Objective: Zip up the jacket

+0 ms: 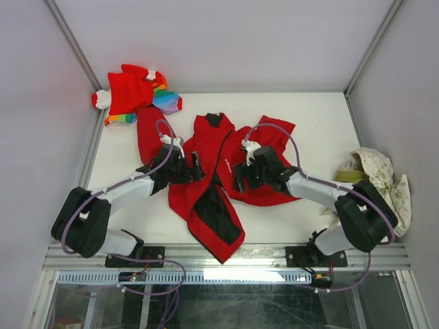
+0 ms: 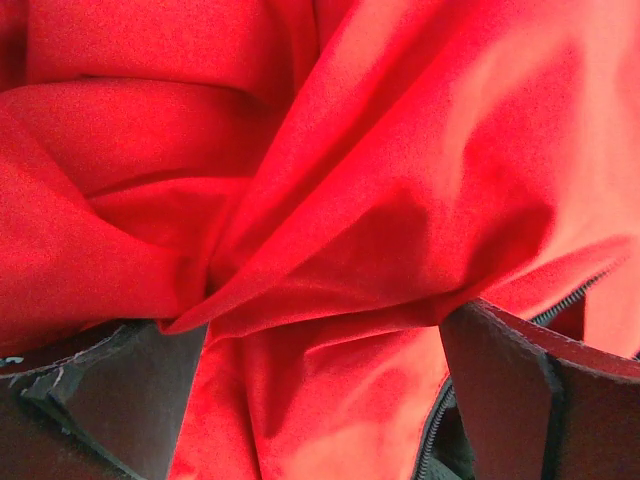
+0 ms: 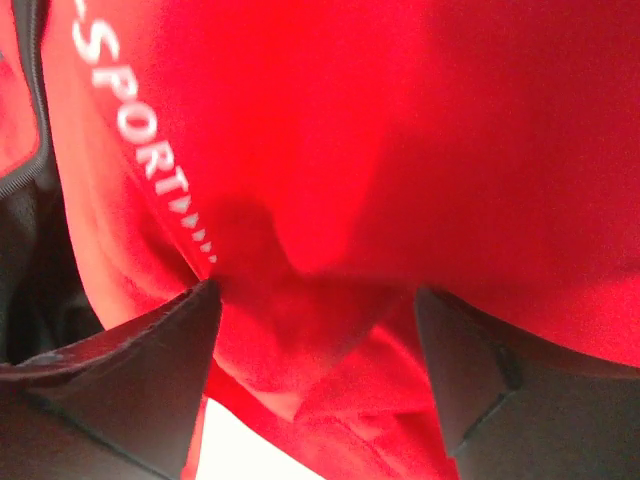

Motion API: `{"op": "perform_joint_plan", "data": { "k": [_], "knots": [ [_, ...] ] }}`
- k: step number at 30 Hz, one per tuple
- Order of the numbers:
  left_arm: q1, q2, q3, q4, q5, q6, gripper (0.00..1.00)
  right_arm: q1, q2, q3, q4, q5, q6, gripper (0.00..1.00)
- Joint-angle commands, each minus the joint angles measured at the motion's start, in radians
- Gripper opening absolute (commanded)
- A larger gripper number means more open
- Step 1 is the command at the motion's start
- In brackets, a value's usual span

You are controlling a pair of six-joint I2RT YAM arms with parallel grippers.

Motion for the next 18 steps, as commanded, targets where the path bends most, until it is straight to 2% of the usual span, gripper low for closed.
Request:
{"op": "perform_joint_plan", "data": {
  "k": [1,3,4,7,9,18],
  "knots": [
    [-0.009,0.104,0.069,0.148,-0.047,0.03,0.97,0.006,0.08,0.124,0.116,0.026,0.018,0.71],
    [-0.006,0.147,0.116,0.164,-0.06,0.053,0.81,0.006,0.093,0.173,0.095,0.026,0.025,0.49],
    [-0.003,0.161,0.14,0.174,-0.065,0.063,0.62,0.006,0.094,0.196,0.087,0.033,0.03,0.37],
    [0.016,0.193,0.238,0.17,-0.061,0.088,0.24,0.007,0.073,0.275,0.039,0.069,0.047,0.03],
    [0.03,0.186,0.301,0.146,-0.088,0.101,0.02,0.005,0.046,0.329,-0.006,0.103,0.059,0.0],
    [0.106,0.164,0.726,-0.115,-0.28,0.213,0.0,0.007,-0.039,0.718,-0.349,0.262,0.232,0.0]
  ]
}}
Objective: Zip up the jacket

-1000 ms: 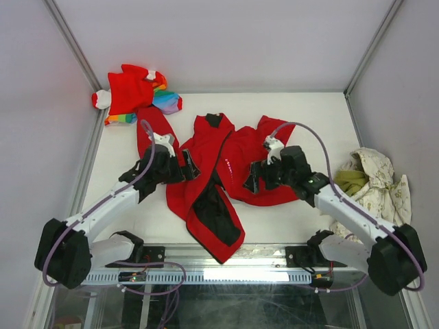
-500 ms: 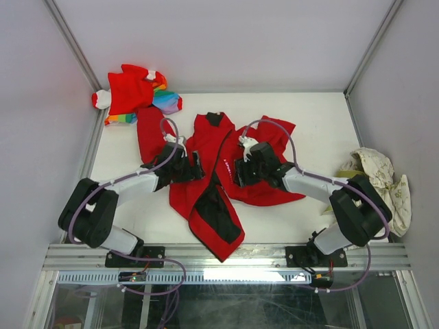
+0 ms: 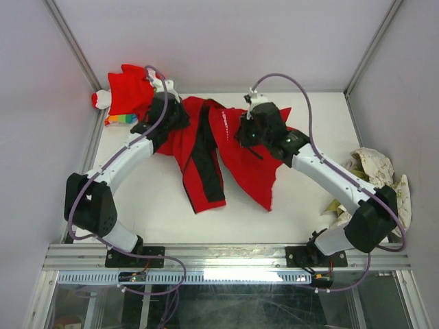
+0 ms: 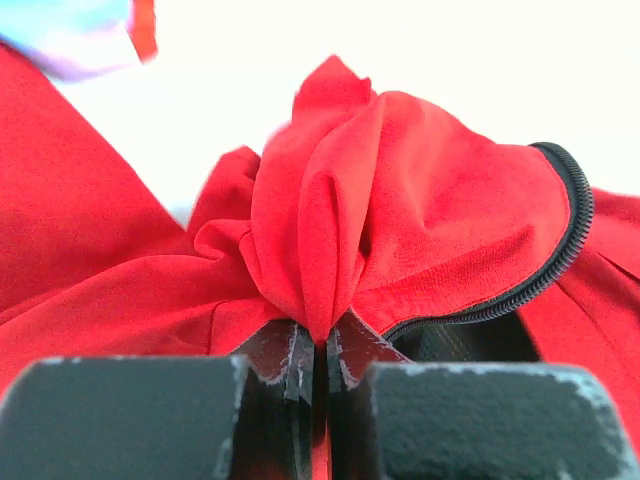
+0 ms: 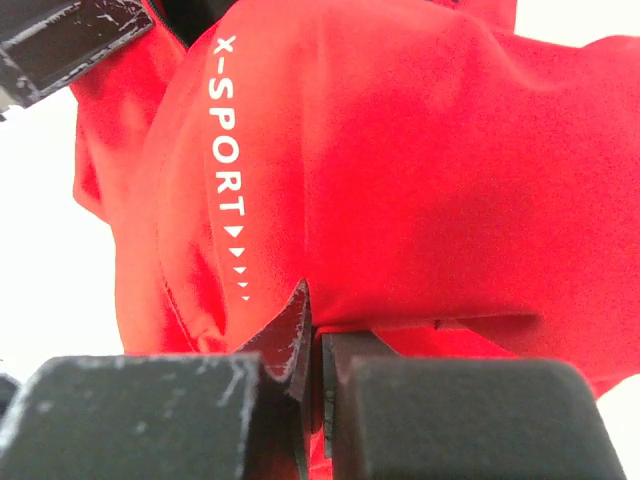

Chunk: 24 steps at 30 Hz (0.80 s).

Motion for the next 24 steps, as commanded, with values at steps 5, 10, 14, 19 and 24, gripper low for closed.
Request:
{"op": "perform_joint_plan", "data": {
  "k": [5,10,14,19,24],
  "knots": [
    [0.023,-0.002,0.34,-0.13,-0.107,0.086,0.01,0.008,-0.086,0.312,-0.183,0.05,0.188,0.0],
    [0.023,0.07,0.343,-0.125,-0.022,0.065,0.49,0.005,0.003,0.266,-0.103,0.074,0.204,0.06],
    [0.022,0.094,0.323,-0.117,0.008,0.046,0.74,-0.02,0.17,0.297,-0.05,0.079,0.177,0.24],
    [0.023,0.017,0.216,-0.108,0.019,0.015,0.88,-0.029,0.292,0.354,-0.121,0.046,0.079,0.45],
    [0.019,-0.162,-0.058,-0.028,0.12,-0.068,0.91,0.005,0.183,0.18,-0.123,-0.015,0.005,0.63]
  ]
}}
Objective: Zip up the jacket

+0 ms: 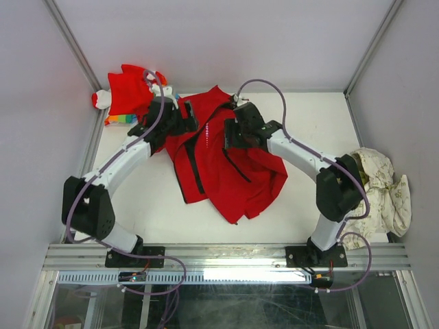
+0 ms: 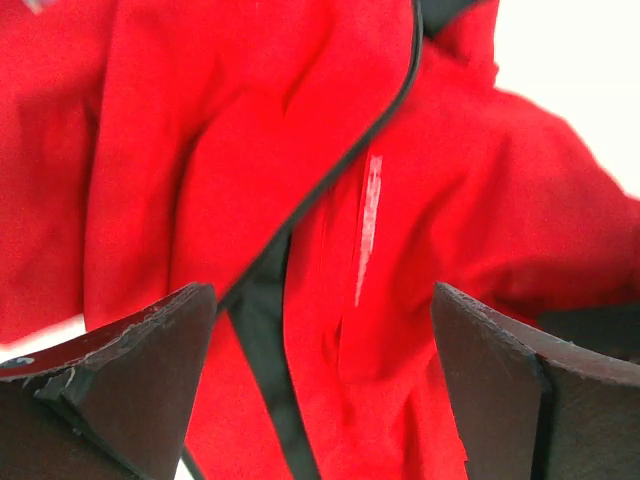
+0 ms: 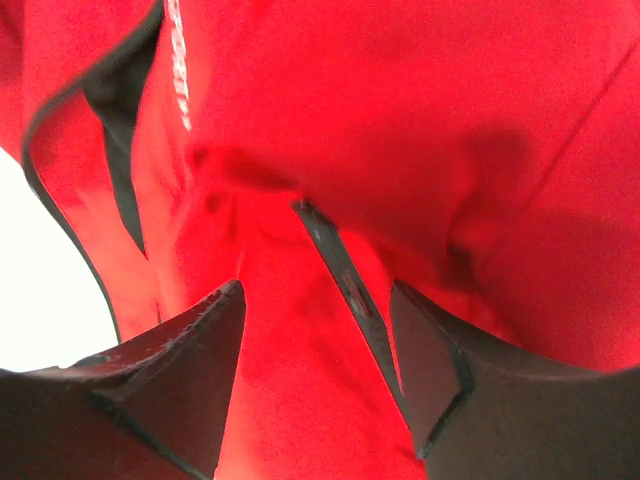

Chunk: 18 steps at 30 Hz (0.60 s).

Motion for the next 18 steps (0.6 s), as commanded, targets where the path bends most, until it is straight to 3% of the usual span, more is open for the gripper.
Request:
{"op": "perform_joint_plan", "data": {
  "k": [1,7,10,18],
  "knots": [
    [-0.01,-0.212,-0.221,0.111,0.138,-0.101,0.91,0.048,-0.181,-0.099,0.02,-0.054,-0.113,0.65],
    [-0.03,-0.378,-0.526,0.218,0.223,-0.23,0.91,0.207,-0.309,-0.273,0.005,0.011,-0.225,0.72],
    [-0.03,-0.422,-0.604,0.231,0.216,-0.267,0.98,0.325,-0.33,-0.319,0.001,0.074,-0.24,0.75],
    [0.093,-0.453,-0.796,0.262,0.218,-0.36,0.99,0.581,-0.196,-0.288,-0.038,0.393,-0.205,0.81]
  ]
}}
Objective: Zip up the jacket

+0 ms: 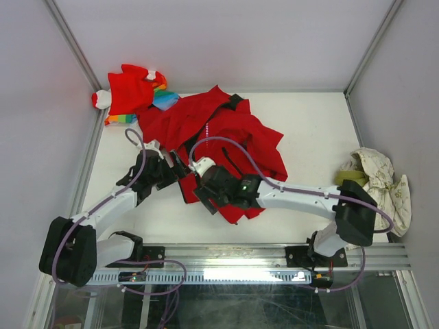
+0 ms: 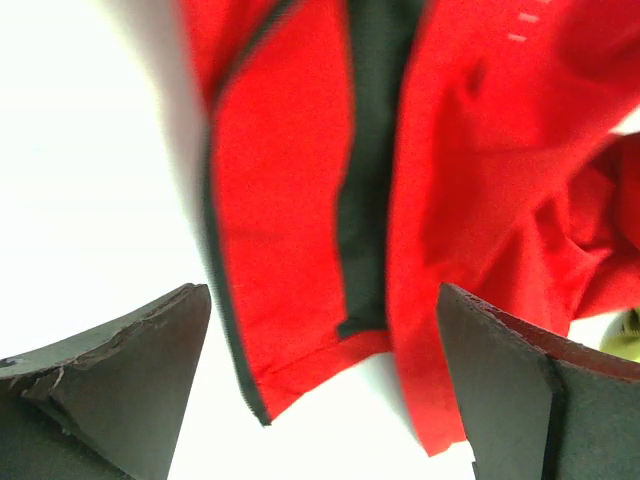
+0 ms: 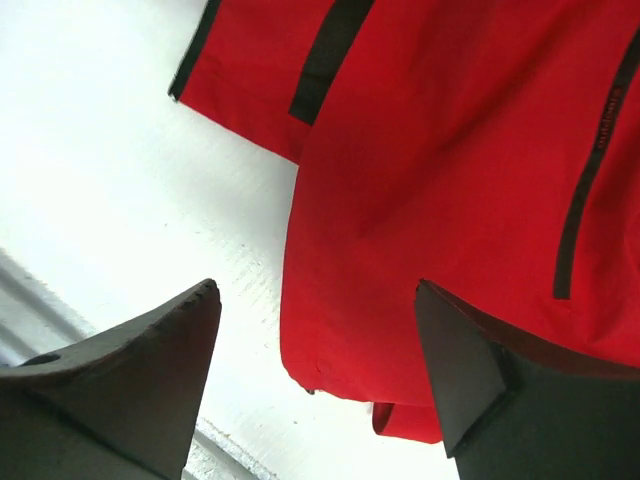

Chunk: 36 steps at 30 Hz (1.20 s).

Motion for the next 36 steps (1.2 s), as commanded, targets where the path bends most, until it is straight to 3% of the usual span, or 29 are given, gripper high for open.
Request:
{"op": "perform_joint_plan", "data": {
  "k": [1,7,13,16,18,24,29,36],
  "knots": [
    [0.091,-0.034,-0.081,0.081,0.03,-0.091,0.99,0.093,0.098,0.059,-0.02,0.26,0.025,0.83],
    [0.112,-0.068,-0.133,0.076,-0.025,-0.125,0.99,0.16,0.269,0.139,-0.075,0.507,0.037,0.91],
    [0.112,-0.059,-0.13,0.05,-0.065,-0.131,0.99,0.162,0.379,0.177,-0.087,0.657,0.022,0.92],
    [0.112,-0.057,-0.123,0.051,-0.039,-0.12,0.99,0.156,0.409,0.184,-0.092,0.69,0.02,0.86],
    [0.113,-0.061,-0.117,0.055,-0.021,-0.111,0.99,0.142,0.385,0.183,-0.096,0.653,0.028,0.75],
    [0.108,-0.101,-0.109,0.068,0.053,-0.091,0.99,0.049,0.198,0.148,-0.023,0.408,0.008,0.35],
    [0.058,-0.13,-0.071,0.07,0.139,-0.064,0.99,-0.122,0.041,0.064,0.109,-0.011,0.033,0.02],
    [-0.034,-0.146,-0.053,0.149,0.209,-0.123,0.99,-0.382,-0.118,-0.208,0.581,-0.699,0.278,0.0]
  ]
}}
